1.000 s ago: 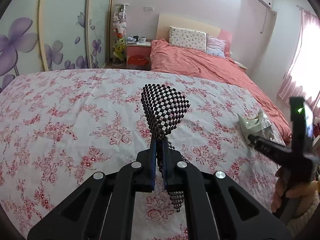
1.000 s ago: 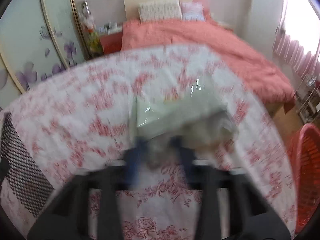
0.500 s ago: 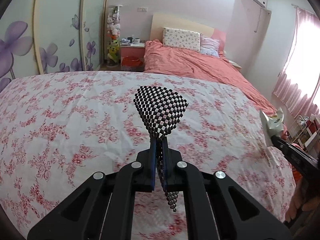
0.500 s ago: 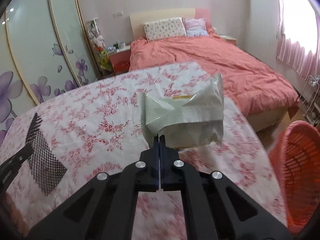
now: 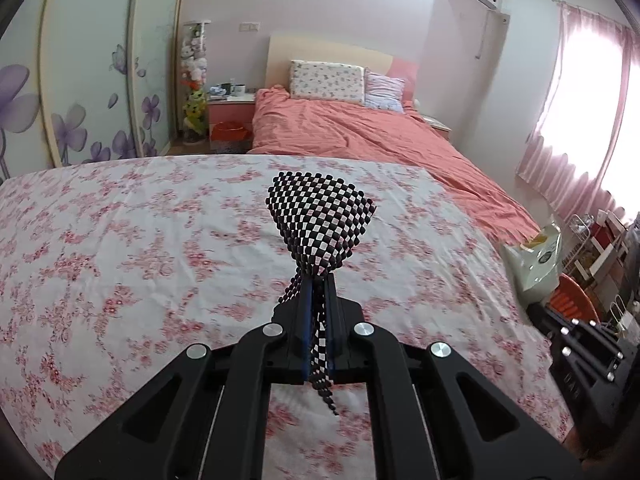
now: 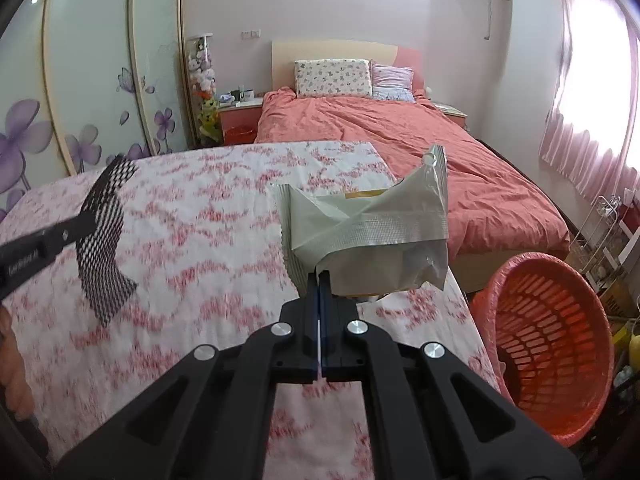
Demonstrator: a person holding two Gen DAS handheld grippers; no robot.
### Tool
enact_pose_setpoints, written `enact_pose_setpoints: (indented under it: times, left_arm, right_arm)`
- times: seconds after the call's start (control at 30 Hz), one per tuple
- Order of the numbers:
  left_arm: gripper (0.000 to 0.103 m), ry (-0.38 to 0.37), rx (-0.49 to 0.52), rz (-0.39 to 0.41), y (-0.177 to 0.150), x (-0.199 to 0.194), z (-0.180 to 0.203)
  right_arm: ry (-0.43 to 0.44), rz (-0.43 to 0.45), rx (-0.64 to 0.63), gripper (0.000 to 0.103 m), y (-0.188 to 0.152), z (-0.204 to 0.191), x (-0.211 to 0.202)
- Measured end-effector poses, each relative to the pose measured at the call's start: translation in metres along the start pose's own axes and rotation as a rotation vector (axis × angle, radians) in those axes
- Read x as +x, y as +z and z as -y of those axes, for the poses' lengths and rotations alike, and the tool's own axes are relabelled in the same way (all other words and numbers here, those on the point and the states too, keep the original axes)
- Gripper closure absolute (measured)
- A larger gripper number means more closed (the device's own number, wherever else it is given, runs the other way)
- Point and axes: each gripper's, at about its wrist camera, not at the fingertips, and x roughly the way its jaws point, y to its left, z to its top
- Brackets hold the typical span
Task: Collect trash
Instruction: 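Carry the checkered cloth in the left tool while the right tool carries the bag to the basket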
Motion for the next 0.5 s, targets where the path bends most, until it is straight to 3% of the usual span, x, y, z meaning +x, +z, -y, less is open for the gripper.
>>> enact_pose_setpoints:
  times: [0.5]
  left_arm:
    - [0.098, -0.132, 0.078, -0.008, -0.01, -0.008, 0.074]
  right_arm:
    - [-0.048, 0.033, 0.105, 0.102, -0.027, 0.061, -0.046]
